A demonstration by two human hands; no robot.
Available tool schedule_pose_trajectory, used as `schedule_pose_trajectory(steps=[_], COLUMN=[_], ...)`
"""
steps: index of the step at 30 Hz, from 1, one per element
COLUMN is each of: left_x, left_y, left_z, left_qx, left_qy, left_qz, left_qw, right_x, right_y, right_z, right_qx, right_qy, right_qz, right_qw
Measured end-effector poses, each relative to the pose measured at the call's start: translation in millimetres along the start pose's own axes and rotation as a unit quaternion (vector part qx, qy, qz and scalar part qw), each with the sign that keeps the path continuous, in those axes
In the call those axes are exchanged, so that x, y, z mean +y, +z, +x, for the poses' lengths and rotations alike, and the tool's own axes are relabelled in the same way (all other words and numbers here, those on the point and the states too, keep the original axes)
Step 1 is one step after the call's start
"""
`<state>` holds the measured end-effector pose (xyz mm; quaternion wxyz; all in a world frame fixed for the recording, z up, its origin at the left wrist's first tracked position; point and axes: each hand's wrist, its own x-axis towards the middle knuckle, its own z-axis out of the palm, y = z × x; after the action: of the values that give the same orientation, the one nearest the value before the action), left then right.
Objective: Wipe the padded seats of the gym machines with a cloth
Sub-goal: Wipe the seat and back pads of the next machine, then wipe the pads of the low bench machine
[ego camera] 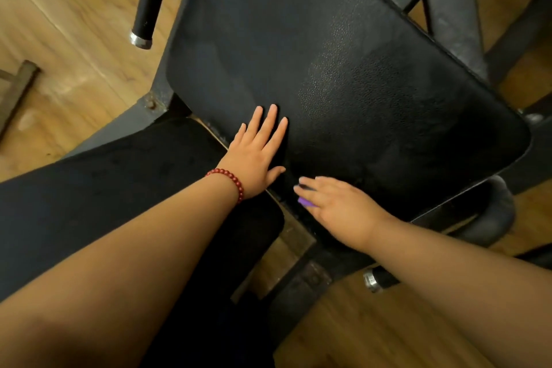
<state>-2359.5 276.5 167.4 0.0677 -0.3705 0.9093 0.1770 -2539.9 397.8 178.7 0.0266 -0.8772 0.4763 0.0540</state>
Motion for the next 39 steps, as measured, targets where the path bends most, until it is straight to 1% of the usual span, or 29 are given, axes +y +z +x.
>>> schedule_pose_trajectory(steps=[1,2,4,6,8,10,13,15,19,22,27,31,35,39], left_x=[2,4,10,13,15,17,23,28,43,60,99,134,164,185], left_y=[1,2,3,2,1,-1,-11,-19,-46,-77,-142,-193,-234,-265], left_z=[-3,-7,-14,-21,-29,-37,-51,-61,-86,-103,-117,-118,-126,-138], left_qx=[-0.009,-0.018,-0.035,-0.058,-0.091,-0.131,-0.189,-0.207,-0.207,-0.194,-0.194,-0.184,-0.176,-0.176], left_qy=[-0.004,-0.008,-0.012,-0.013,-0.016,-0.025,-0.043,-0.054,-0.071,-0.059,0.031,0.104,0.182,0.232], left_qz=[0.001,0.003,0.001,0.002,0.012,0.019,0.014,0.010,0.008,0.016,0.056,0.063,0.098,0.130], left_qw=[1.000,1.000,0.999,0.998,0.996,0.991,0.981,0.977,0.976,0.979,0.979,0.975,0.962,0.948], right_x=[-5,-5,1,1,-8,-22,-43,-51,-62,-67,-78,-87,-99,-116], right_y=[2,2,-12,-25,-27,-29,-42,-57,-99,-133,-195,-245,-293,-330], right_z=[-6,-7,2,5,-2,-10,-11,-11,-19,-34,-70,-102,-125,-142], right_qx=[-0.047,-0.070,-0.071,-0.095,-0.178,-0.270,-0.330,-0.326,-0.256,-0.207,-0.189,-0.202,-0.210,-0.186], right_qy=[-0.012,-0.013,0.012,0.030,0.019,0.031,0.095,0.153,0.285,0.340,0.413,0.472,0.526,0.572], right_qz=[0.023,0.037,0.024,-0.012,-0.033,-0.022,0.055,0.109,0.199,0.237,0.252,0.259,0.269,0.287], right_qw=[0.999,0.997,0.997,0.995,0.983,0.962,0.938,0.927,0.902,0.886,0.855,0.818,0.779,0.745])
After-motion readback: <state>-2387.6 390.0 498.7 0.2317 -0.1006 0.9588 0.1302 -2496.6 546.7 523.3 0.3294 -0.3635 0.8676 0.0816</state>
